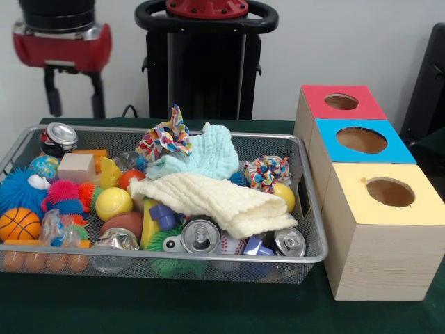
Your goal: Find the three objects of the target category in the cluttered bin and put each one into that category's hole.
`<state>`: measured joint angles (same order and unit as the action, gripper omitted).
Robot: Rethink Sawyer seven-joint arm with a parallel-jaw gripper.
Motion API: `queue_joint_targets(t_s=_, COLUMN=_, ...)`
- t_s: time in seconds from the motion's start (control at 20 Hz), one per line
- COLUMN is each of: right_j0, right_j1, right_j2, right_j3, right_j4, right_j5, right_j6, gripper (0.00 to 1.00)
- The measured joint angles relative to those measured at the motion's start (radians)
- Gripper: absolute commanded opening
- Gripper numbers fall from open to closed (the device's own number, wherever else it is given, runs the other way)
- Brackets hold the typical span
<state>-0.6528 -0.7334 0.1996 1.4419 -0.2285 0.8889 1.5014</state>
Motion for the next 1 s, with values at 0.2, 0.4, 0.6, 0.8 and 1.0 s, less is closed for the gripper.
queue_joint_targets(t_s=0.2, right_j0=-0.061, right_j1=0.047, right_j2=0.029, right_j3=-0.059, right_j4=-0.038, right_j5=0.011, right_j6=-0.008, gripper=1.00)
queue_joint_targets(t_s=0.4, right_j0=-0.090, right_j1=0.086, right_j2=0.042, right_j3=-0.092, right_j4=-0.067, right_j5=0.011, right_j6=-0.013, gripper=1.00)
queue_joint_targets(t_s=0.6, right_j0=-0.098, right_j1=0.128, right_j2=0.054, right_j3=-0.121, right_j4=-0.095, right_j5=0.011, right_j6=-0.013, gripper=1.00)
queue_joint_targets(t_s=0.8, right_j0=-0.105, right_j1=0.178, right_j2=0.078, right_j3=-0.138, right_j4=-0.117, right_j5=0.010, right_j6=-0.013, gripper=1.00)
queue_joint_targets(t_s=1.0, right_j0=-0.109, right_j1=0.233, right_j2=0.111, right_j3=-0.147, right_j4=-0.142, right_j5=0.010, right_j6=-0.013, gripper=1.00)
